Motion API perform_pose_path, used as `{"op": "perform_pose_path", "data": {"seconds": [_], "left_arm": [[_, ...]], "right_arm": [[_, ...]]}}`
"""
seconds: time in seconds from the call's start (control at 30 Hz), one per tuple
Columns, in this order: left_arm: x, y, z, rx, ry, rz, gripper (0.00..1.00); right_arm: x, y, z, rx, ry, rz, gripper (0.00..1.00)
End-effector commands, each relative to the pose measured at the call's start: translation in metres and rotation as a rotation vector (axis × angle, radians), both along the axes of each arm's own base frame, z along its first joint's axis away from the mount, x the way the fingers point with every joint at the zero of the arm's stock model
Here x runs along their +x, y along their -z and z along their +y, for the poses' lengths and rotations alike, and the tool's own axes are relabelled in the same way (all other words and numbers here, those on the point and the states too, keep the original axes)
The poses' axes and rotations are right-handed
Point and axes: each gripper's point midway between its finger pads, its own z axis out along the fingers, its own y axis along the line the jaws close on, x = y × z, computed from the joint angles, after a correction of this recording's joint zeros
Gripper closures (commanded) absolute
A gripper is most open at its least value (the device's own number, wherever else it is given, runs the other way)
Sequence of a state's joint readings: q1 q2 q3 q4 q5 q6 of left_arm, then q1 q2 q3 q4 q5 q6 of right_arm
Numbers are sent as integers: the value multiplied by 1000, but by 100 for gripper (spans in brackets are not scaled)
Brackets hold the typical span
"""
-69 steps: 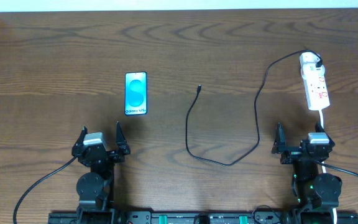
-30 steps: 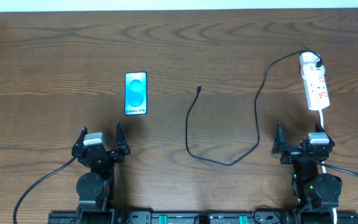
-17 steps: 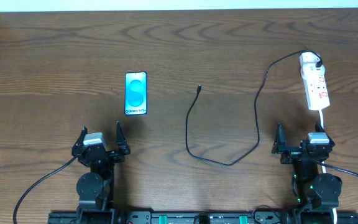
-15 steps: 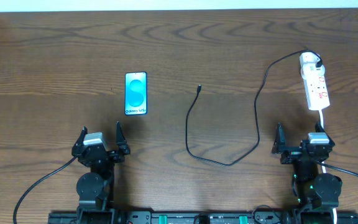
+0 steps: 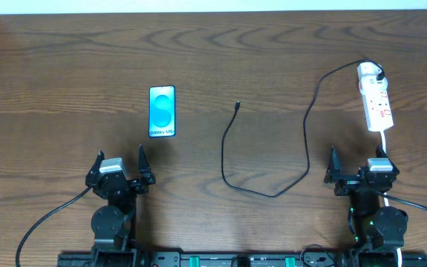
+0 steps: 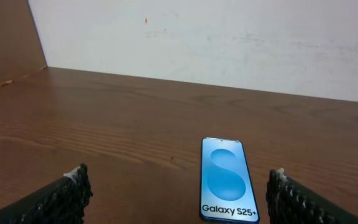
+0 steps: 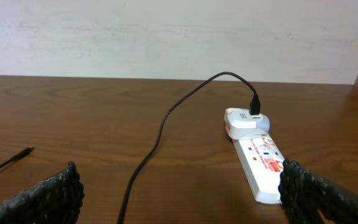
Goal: Plug charger to phone and switch on socket
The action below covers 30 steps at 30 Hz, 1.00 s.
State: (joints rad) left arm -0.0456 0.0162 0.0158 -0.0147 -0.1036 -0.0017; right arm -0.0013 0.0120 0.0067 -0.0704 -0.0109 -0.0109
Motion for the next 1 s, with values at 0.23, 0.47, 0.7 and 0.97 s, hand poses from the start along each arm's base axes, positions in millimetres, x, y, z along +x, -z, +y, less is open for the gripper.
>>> {"op": "perform_pose_path", "data": {"seconds": [0.23, 0.47, 0.7, 0.97], "left_arm": [[-2, 18, 4, 13, -19, 63, 9], [-2, 18, 4, 13, -18, 63, 9], [-1, 14, 4, 8, -18, 46, 9], [-1, -2, 4, 6, -18, 14, 9]], "right_arm": [[0, 2, 5, 7, -22, 5, 1], [0, 2, 5, 7, -22, 5, 1], [0, 2, 5, 6, -22, 5, 1], [0, 2, 5, 6, -22, 5, 1]]}}
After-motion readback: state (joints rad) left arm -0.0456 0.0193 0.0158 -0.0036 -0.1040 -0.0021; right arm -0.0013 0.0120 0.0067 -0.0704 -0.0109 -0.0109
